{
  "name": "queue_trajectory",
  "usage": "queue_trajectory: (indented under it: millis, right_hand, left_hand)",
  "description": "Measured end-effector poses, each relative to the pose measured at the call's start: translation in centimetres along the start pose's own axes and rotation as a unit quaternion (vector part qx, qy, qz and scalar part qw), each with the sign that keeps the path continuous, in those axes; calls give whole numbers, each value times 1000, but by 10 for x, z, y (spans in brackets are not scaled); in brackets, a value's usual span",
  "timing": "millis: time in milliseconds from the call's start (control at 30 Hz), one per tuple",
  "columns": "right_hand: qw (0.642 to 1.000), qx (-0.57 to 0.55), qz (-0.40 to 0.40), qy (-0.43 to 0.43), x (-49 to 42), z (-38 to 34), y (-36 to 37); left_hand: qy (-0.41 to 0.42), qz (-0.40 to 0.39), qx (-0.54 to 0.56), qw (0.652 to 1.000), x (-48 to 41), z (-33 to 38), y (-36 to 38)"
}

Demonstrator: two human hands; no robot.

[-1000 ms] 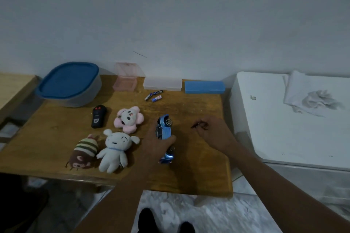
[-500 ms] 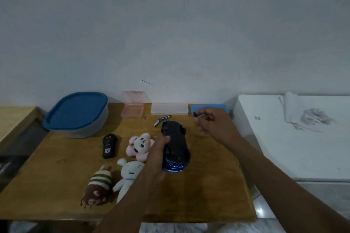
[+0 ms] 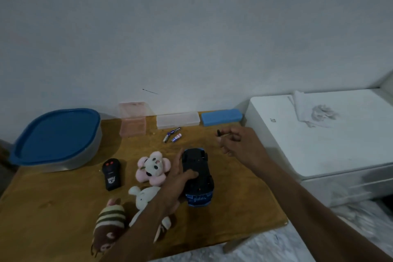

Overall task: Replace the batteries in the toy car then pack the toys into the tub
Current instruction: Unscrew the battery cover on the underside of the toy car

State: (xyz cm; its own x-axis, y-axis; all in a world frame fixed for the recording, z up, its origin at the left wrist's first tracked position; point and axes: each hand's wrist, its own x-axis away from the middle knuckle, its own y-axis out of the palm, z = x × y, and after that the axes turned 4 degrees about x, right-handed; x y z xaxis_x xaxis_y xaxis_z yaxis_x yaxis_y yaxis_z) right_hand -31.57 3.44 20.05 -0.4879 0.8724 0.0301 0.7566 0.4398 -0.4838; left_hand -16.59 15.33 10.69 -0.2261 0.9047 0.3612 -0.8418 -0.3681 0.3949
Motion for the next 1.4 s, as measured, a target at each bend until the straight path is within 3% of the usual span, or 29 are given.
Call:
queue_trajectory:
  millis: [200,533,733,1400]
  right_hand:
    - [1000,-7,4,-22,-5,-7,-6]
    - [995,-9,-37,-93,-21,-3,-9]
    - [989,17,-8,-148,-32,3,-10]
    - [977,24,22,-210,-45,9,-17]
  left_hand:
    - [7,-54,-29,998,-1,9,5]
    - [58,-47,-86,994,-11,31,25]
    - [49,-40,-87,994,-16,29,30]
    - [95,-41,-87,991,-22,34,43]
